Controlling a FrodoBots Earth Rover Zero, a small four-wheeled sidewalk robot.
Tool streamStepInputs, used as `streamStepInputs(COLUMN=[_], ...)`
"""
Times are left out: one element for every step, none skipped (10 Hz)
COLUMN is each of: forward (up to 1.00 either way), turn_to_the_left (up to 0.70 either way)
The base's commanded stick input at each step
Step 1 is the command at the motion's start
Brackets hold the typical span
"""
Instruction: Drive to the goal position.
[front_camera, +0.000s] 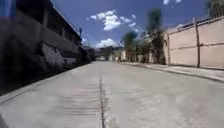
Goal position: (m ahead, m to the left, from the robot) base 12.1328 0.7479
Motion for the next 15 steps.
streamStepInputs(forward=[1.00,1.00,1.00,1.00,1.00,1.00,1.00,1.00,1.00,1.00,1.00,1.00,1.00,1.00,1.00], turn_to_the_left=[0.00,0.00,0.00,0.00,0.00,0.00,0.00,0.00,0.00,0.00,0.00,0.00,0.00,0.00,0.00])
